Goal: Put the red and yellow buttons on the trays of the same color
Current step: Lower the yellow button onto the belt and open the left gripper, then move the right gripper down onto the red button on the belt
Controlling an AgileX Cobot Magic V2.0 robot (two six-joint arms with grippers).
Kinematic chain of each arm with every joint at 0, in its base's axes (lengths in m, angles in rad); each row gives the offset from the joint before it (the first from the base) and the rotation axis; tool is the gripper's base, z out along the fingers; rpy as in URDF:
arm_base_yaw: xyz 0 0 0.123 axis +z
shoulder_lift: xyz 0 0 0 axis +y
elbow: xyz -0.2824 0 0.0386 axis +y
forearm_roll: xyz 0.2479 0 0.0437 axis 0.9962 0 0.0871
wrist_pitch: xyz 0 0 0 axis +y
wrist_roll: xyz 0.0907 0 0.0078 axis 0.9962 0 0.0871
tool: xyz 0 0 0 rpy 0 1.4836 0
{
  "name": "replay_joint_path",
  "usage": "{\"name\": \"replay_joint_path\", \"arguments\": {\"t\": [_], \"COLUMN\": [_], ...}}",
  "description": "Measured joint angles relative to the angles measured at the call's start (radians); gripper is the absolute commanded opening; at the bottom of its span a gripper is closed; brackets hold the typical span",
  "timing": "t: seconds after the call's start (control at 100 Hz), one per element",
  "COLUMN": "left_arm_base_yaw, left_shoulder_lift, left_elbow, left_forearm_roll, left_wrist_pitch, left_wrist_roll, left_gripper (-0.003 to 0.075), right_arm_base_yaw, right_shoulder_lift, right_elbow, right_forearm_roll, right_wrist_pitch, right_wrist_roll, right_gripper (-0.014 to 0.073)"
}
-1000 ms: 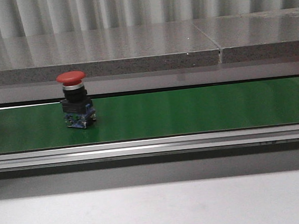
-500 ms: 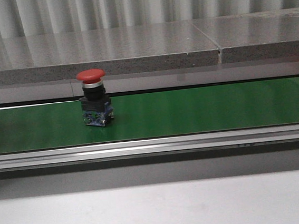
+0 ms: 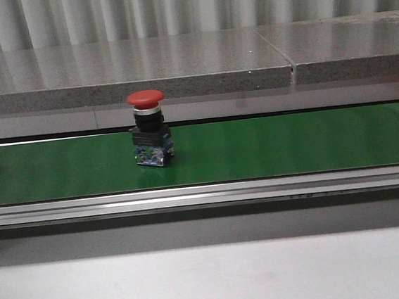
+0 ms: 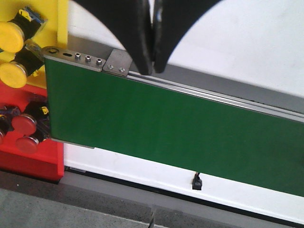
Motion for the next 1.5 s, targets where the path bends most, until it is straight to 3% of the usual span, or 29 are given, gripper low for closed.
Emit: {"name": "replay_joint_path", "arguments": {"t": [0.21,0.71,1.08,1.15,1.22,1.39,1.42,1.5], "left_arm_base_yaw": [-0.018,-0.020,-0.020,-0.020,-0.020,-0.020,-0.020,-0.020], "left_shoulder_lift": [-0.172,-0.494,-0.511,-0.511,-0.511,-0.511,-0.511,-0.511], "left_elbow": [0.150,0.340,0.349,0.349,0.349,0.351,0.351,0.351], "left_forearm_roll": [0.000,0.004,0.023,0.023,0.023,0.024,0.024,0.026], "left_wrist_pitch": [-0.062,-0.031,-0.029,-0.029,-0.029,-0.029,-0.029,-0.029], "left_wrist_roll": [0.000,0.000,0.000,0.000,0.000,0.000,0.000,0.000], "left_gripper": [-0.0020,-0.0020,-0.0020,-0.0020,-0.0020,-0.0020,-0.0020,-0.0020], "right_arm_base_yaw": [0.000,0.007,0.215,0.244,0.263,0.283,0.283,0.283], "right_shoulder_lift": [0.000,0.006,0.279,0.356,0.437,0.625,0.653,0.728], "right_elbow": [0.000,-0.002,-0.163,-0.218,-0.277,-0.416,-0.434,-0.486], "right_forearm_roll": [0.000,0.000,0.000,0.000,0.000,0.014,0.022,0.048], "right_wrist_pitch": [0.000,0.000,-0.002,-0.002,0.004,0.011,0.012,0.020], "right_wrist_roll": [0.000,0.000,0.000,0.000,0.000,0.000,0.000,0.000], "right_gripper": [-0.0068,-0.0068,-0.0060,0.0000,0.0124,0.0537,0.0584,0.0603]}}
